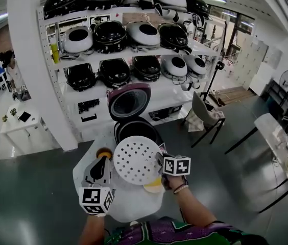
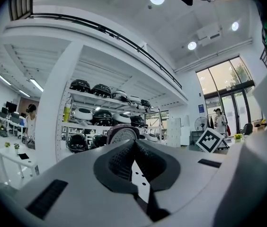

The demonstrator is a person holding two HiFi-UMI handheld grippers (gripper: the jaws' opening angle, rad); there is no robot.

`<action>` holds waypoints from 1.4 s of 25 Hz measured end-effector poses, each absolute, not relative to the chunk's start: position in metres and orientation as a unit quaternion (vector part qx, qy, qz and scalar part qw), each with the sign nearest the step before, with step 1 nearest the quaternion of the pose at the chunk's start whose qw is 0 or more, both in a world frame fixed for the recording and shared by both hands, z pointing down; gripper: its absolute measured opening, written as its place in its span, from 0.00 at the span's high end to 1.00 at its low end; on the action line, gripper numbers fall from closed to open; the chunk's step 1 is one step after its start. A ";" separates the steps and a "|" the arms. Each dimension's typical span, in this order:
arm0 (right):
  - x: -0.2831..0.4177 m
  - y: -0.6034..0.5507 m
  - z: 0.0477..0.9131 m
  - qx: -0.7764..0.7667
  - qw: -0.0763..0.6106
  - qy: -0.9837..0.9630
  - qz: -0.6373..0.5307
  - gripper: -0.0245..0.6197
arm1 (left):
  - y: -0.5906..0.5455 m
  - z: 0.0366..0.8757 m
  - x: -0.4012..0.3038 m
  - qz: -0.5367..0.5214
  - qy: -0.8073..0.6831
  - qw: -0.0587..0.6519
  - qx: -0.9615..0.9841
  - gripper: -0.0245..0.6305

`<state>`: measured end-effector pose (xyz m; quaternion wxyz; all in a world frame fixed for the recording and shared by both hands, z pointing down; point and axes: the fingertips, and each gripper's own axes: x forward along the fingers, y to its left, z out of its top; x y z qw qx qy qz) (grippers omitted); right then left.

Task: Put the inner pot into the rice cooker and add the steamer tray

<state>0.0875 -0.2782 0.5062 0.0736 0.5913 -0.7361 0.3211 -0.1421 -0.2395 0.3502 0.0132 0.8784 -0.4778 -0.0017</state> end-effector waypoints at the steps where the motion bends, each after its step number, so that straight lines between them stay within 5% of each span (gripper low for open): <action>1: 0.090 -0.282 0.503 0.593 0.074 -0.735 0.320 0.94 | -0.244 0.349 -0.143 -0.003 -0.478 0.015 0.878 0.93; 18: 0.160 -0.385 0.496 0.585 0.081 -0.746 0.307 0.94 | -0.276 0.352 -0.129 -0.005 -0.533 0.019 0.846 0.93; 35: 0.158 -0.485 0.565 0.521 0.178 -0.777 0.305 0.94 | -0.274 0.396 -0.129 0.018 -0.628 0.052 0.777 0.93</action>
